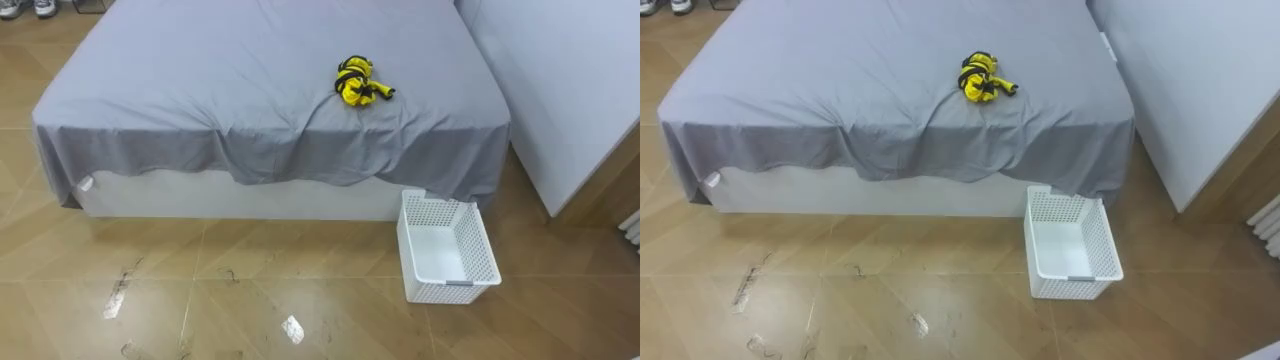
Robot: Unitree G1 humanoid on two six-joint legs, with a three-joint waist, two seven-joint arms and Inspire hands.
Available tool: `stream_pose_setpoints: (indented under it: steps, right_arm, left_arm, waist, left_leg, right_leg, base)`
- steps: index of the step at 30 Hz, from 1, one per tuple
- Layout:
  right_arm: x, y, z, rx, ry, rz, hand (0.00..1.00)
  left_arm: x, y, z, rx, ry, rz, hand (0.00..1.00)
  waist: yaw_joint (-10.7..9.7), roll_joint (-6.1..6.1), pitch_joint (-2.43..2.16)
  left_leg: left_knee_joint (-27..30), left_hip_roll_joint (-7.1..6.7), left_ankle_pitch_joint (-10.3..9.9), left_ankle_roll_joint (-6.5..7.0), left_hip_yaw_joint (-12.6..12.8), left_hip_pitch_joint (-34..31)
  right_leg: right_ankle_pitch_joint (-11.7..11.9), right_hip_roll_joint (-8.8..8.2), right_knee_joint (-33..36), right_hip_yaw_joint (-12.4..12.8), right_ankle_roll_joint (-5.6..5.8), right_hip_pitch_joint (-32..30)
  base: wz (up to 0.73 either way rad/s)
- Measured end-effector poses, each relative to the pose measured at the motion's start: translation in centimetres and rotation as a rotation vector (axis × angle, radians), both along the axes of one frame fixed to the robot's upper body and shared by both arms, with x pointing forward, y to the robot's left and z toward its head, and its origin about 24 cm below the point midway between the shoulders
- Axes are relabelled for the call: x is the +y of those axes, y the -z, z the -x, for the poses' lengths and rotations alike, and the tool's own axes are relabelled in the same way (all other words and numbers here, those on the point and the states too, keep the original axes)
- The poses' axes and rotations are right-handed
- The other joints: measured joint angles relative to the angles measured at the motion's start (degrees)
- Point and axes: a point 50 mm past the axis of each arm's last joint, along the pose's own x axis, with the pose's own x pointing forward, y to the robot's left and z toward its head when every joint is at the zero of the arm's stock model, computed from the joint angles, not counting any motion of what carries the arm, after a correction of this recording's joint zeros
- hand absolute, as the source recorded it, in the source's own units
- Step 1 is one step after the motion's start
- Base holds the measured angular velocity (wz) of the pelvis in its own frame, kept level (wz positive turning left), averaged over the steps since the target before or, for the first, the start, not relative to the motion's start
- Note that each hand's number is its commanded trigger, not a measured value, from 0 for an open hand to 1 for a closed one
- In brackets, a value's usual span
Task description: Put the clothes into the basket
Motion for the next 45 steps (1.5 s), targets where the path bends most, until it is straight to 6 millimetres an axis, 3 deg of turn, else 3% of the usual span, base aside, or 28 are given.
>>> stream_pose_setpoints:
  steps: [6, 23, 28, 30, 31, 32, 33, 34, 35, 36, 37, 38, 39, 40, 41, 42, 43, 44, 45]
  right_arm:
    - [0.0, 0.0, -0.1, -0.002, -0.001, 0.003, 0.00]
    - [-0.2, 0.1, 0.5, 0.024, 0.040, -0.017, 0.00]
    - [-0.1, 0.1, 0.7, 0.027, 0.060, -0.036, 0.00]
    - [-0.2, 0.1, 0.7, 0.024, 0.083, -0.040, 0.00]
    - [-0.2, 0.1, 0.7, 0.013, 0.094, -0.041, 0.00]
    - [-0.1, 0.1, 0.7, 0.011, 0.096, -0.041, 0.00]
    - [-0.3, 0.1, 0.7, 0.009, 0.113, -0.036, 0.00]
    - [-0.7, 0.0, 0.7, 0.011, 0.121, -0.024, 0.00]
    - [-0.9, 0.0, 0.7, 0.015, 0.121, -0.019, 0.00]
    - [-1.2, -0.1, 0.7, 0.024, 0.116, -0.013, 0.00]
    - [-1.2, 0.0, 1.0, 0.040, 0.103, -0.011, 0.00]
    - [-1.2, 0.0, 1.0, 0.047, 0.093, -0.010, 0.00]
    - [-1.2, 0.0, 1.2, 0.055, 0.090, -0.009, 0.00]
    - [-1.2, 0.0, 1.3, 0.057, 0.095, -0.004, 0.00]
    - [-1.3, 0.0, 1.3, 0.056, 0.100, -0.003, 0.00]
    - [-1.4, 0.0, 1.1, 0.051, 0.104, 0.003, 0.00]
    - [-1.6, -0.1, 0.5, 0.039, 0.115, 0.012, 0.00]
    - [-1.6, -0.1, 0.5, 0.038, 0.122, 0.014, 0.00]
    - [-1.4, -0.1, 0.2, 0.029, 0.129, 0.014, 0.00]
  left_arm:
    - [-0.1, 0.0, -0.2, -0.006, 0.012, 0.000, 0.00]
    - [-0.1, 0.1, 0.3, 0.018, -0.042, 0.020, 0.00]
    - [0.3, 0.1, 0.4, -0.002, -0.156, 0.042, 0.00]
    - [0.3, 0.1, 0.4, -0.009, -0.201, 0.056, 0.00]
    - [0.4, 0.0, 0.4, -0.016, -0.227, 0.061, 0.00]
    - [0.4, 0.0, 0.4, -0.024, -0.239, 0.064, 0.00]
    - [0.3, -0.1, 0.0, -0.051, -0.266, 0.075, 0.00]
    - [-0.1, -0.1, -0.6, -0.083, -0.276, 0.088, 0.00]
    - [-0.3, -0.2, -0.9, -0.099, -0.281, 0.095, 0.00]
    - [-0.5, -0.3, -1.3, -0.127, -0.288, 0.105, 0.00]
    - [-0.6, -0.3, -1.3, -0.147, -0.309, 0.107, 0.00]
    - [-0.6, -0.4, -1.3, -0.156, -0.316, 0.107, 0.00]
    - [-0.6, -0.4, -1.2, -0.169, -0.331, 0.110, 0.00]
    - [-0.5, -0.5, -1.1, -0.174, -0.342, 0.112, 0.00]
    - [-0.5, -0.5, -1.2, -0.175, -0.342, 0.115, 0.00]
    - [-0.5, -0.5, -1.7, -0.191, -0.338, 0.126, 0.00]
    - [-0.5, -0.6, -2.0, -0.209, -0.345, 0.135, 0.00]
    - [-0.4, -0.6, -2.1, -0.212, -0.344, 0.135, 0.00]
    - [-0.3, -0.6, -2.0, -0.207, -0.341, 0.134, 0.00]
  waist:
    - [0.0, 0.37, -0.13]
    - [-0.1, 1.00, 0.03]
    - [0.2, 1.14, 0.07]
    - [0.3, 1.01, 0.08]
    - [-0.2, 1.09, 0.11]
    - [-0.4, 0.69, 0.43]
    - [-0.1, 1.07, 0.46]
    - [0.1, 0.70, 0.22]
    - [0.1, 0.71, 0.20]
    - [0.6, 0.86, 0.25]
    - [1.7, 0.69, 0.13]
    - [2.1, 0.61, 0.09]
    - [2.0, 0.56, -0.05]
    - [1.6, -0.09, -0.51]
    - [1.3, -0.35, -0.57]
    - [1.4, -1.46, -0.54]
    - [0.9, -1.20, -0.56]
    - [0.8, -1.28, -0.44]
    - [1.3, -1.62, -0.26]
  left_leg:
    - [0.0, -0.02, 0.0, 0.00, 0.1, -0.2]
    - [0.8, 0.33, -0.7, -0.12, 0.3, -0.3]
    - [11.7, 3.33, -5.8, -1.43, 1.0, -4.2]
    - [16.4, 3.81, -5.8, -1.45, 1.1, -6.3]
    - [22.6, 4.47, -5.7, -1.39, 1.2, -9.3]
    - [26.9, 5.06, -5.3, -0.95, 1.3, -11.6]
    - [31.0, 4.24, -6.0, -0.13, -0.2, -15.9]
    - [26.4, 2.13, -5.8, 0.11, -0.2, -18.7]
    - [23.0, 1.16, -5.2, -0.23, -0.3, -20.3]
    - [15.3, -0.35, -2.0, -1.15, 0.0, -23.3]
    - [9.9, -0.76, 3.5, -1.41, -0.1, -25.0]
    - [7.7, -0.72, 5.7, -1.47, -0.2, -25.5]
    - [5.9, -0.94, 9.2, -1.05, 0.2, -26.2]
    - [6.5, -1.72, 11.6, 0.95, 1.7, -27.1]
    - [7.5, -2.65, 11.8, 1.35, 2.1, -28.2]
    - [10.7, -3.71, 9.6, 4.11, 4.7, -30.3]
    - [15.0, -4.37, 6.4, 6.34, 6.2, -31.7]
    - [16.5, -4.80, 5.0, 6.74, 6.3, -32.0]
    - [19.3, -5.07, 2.0, 7.43, 7.0, -30.9]
  right_leg:
    - [0.0, -0.01, 0.1, -0.1, 0.00, -0.2]
    - [-0.1, 0.30, 0.2, -0.2, -0.13, 0.0]
    - [-2.7, 2.16, 4.3, 0.0, -1.50, -1.4]
    - [-3.3, 2.29, 4.8, 0.1, -2.02, -1.4]
    - [-4.0, 2.45, 5.2, 0.6, -2.46, -1.2]
    - [-4.3, 2.35, 5.4, 0.6, -2.75, -1.2]
    - [-5.3, 1.96, 6.6, 0.9, -3.20, -0.9]
    - [-6.3, 0.88, 7.3, 0.9, -3.06, -1.0]
    - [-6.7, 0.42, 7.5, 1.0, -2.85, -1.2]
    - [-7.7, -0.32, 8.0, 1.4, -2.42, -1.6]
    - [-8.5, -1.15, 8.0, 2.2, -2.19, -1.2]
    - [-9.0, -1.48, 7.9, 2.8, -1.95, -0.8]
    - [-9.8, -2.45, 7.0, 3.4, -1.38, 0.5]
    - [-10.6, -3.73, 6.3, 3.7, -0.41, 1.1]
    - [-10.9, -4.64, 5.9, 3.8, 0.63, 1.2]
    - [-12.1, -6.75, 5.8, 3.9, 1.93, 1.0]
    - [-12.7, -7.93, 5.9, 4.9, 2.17, 1.1]
    - [-12.5, -8.20, 6.2, 5.1, 2.65, 1.1]
    - [-11.1, -8.81, 7.1, 4.7, 4.90, 1.6]
  base:
    - [0.00]
    - [0.00]
    - [-0.09]
    - [0.03]
    - [0.18]
    - [0.18]
    - [0.11]
    - [0.00]
    - [-0.10]
    - [-0.39]
    - [-0.53]
    - [-0.55]
    - [-0.29]
    - [-0.05]
    - [0.14]
    - [0.22]
    - [0.18]
    - [0.03]
    - [-0.26]
